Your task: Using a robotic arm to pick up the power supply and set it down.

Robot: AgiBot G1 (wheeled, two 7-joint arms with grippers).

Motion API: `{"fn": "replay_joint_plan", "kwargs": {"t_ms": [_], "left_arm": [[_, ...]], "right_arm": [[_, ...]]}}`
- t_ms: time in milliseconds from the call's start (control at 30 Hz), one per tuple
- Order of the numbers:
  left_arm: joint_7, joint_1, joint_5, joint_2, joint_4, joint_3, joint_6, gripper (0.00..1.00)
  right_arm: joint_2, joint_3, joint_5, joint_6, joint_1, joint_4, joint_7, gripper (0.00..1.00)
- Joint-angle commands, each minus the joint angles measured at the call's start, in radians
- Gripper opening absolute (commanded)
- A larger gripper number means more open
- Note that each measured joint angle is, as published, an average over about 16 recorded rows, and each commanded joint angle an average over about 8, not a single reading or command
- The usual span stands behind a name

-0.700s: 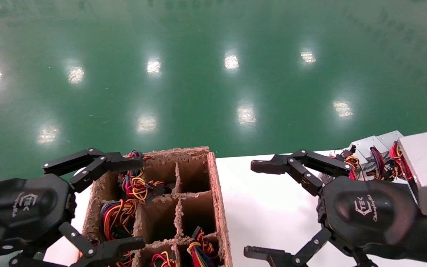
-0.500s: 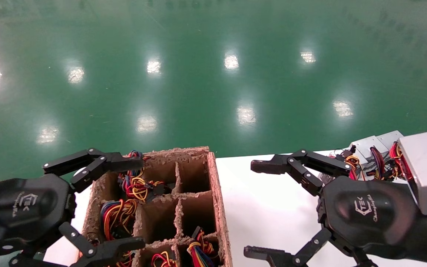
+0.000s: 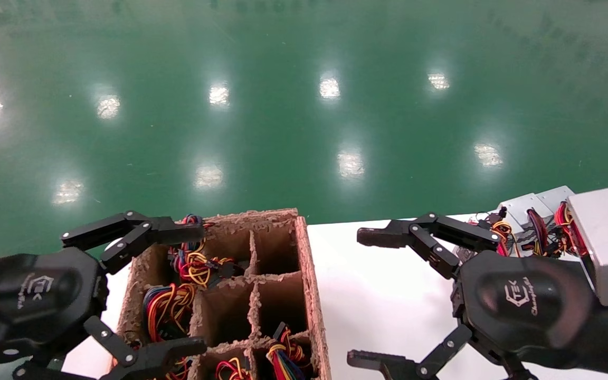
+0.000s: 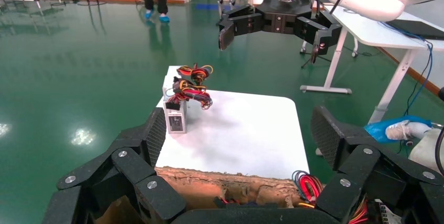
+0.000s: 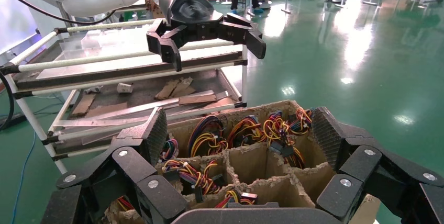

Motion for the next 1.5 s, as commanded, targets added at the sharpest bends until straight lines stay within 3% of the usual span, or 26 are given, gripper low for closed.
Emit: {"fn": "replay_joint_plan", "kwargs": {"t_ms": [33, 67, 100, 433, 1100, 1200, 1367, 1433, 1500], "left_arm": [[0.0, 0.0, 0.0, 0.0, 0.0, 0.0, 0.0, 0.18], [0.0, 0.0, 0.0, 0.0, 0.0, 0.0, 0.0, 0.06], [0.0, 0.0, 0.0, 0.0, 0.0, 0.0, 0.0, 0.0], [0.0, 0.0, 0.0, 0.0, 0.0, 0.0, 0.0, 0.0], [0.0, 0.0, 0.0, 0.0, 0.0, 0.0, 0.0, 0.0], [0.0, 0.0, 0.0, 0.0, 0.0, 0.0, 0.0, 0.0], [0.0, 0.0, 0.0, 0.0, 0.0, 0.0, 0.0, 0.0], [0.0, 0.0, 0.0, 0.0, 0.0, 0.0, 0.0, 0.0], [0.0, 0.0, 0.0, 0.0, 0.0, 0.0, 0.0, 0.0]], "right_arm": [[0.0, 0.0, 0.0, 0.0, 0.0, 0.0, 0.0, 1.0], [0.0, 0.0, 0.0, 0.0, 0.0, 0.0, 0.0, 1.0], [0.0, 0.0, 0.0, 0.0, 0.0, 0.0, 0.0, 1.0], [-0.001, -0.009, -0.015, -0.002, 0.0, 0.007, -0.001, 1.0], [-0.024, -0.158, -0.234, -0.045, 0.012, 0.051, -0.033, 0.98], [-0.034, -0.174, -0.245, -0.043, 0.012, 0.048, -0.037, 0.75], [-0.048, -0.199, -0.263, -0.042, 0.015, 0.043, -0.04, 0.14], [-0.052, -0.208, -0.27, -0.043, 0.018, 0.041, -0.04, 0.03], [-0.055, -0.216, -0.275, -0.044, 0.02, 0.039, -0.04, 0.0]]}}
